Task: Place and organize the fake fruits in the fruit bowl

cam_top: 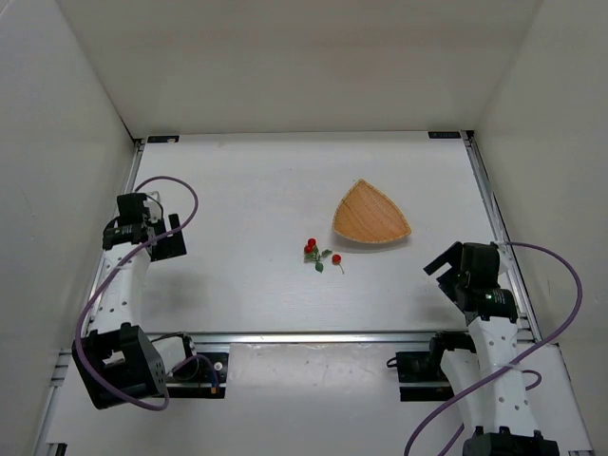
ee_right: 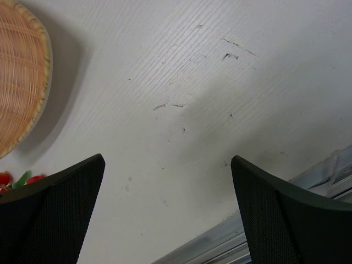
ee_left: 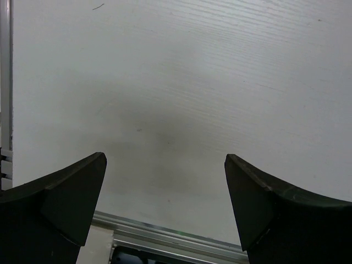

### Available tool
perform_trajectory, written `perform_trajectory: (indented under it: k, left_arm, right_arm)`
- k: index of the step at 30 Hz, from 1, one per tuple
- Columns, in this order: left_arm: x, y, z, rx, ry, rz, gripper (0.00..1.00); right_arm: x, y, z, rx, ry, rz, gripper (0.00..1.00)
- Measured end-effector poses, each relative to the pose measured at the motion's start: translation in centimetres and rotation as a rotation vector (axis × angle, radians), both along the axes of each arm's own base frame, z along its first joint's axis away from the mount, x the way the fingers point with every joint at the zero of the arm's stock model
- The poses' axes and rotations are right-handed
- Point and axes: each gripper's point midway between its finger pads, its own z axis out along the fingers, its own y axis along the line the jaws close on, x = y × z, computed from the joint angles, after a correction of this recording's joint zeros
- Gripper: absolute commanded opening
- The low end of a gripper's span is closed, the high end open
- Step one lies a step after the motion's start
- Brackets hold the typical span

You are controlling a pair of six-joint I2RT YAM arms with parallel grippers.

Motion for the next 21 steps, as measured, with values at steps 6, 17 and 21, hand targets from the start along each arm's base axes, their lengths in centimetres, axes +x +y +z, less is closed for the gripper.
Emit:
perform_trajectory:
  k: [6,17,21]
  left_arm:
    - [0.3,-0.9,0.5,-0.035,-0.033,-0.038,1.00]
    - [0.3,-1.4,0.8,-0.047,-0.051,-0.080,1.00]
    - [0.2,-1.5,0.8,-0.047,-0.053,-0.081,1.00]
  right_arm:
    - [0.3,0.7,-0.1,-0.016,0.007,0.075,0.95]
    - [3.2,13.6,-2.3,-0.274,0.211,0.734,0.64]
    - [5.2,18.8,-3.9,-0.378,0.262,0.876,0.56]
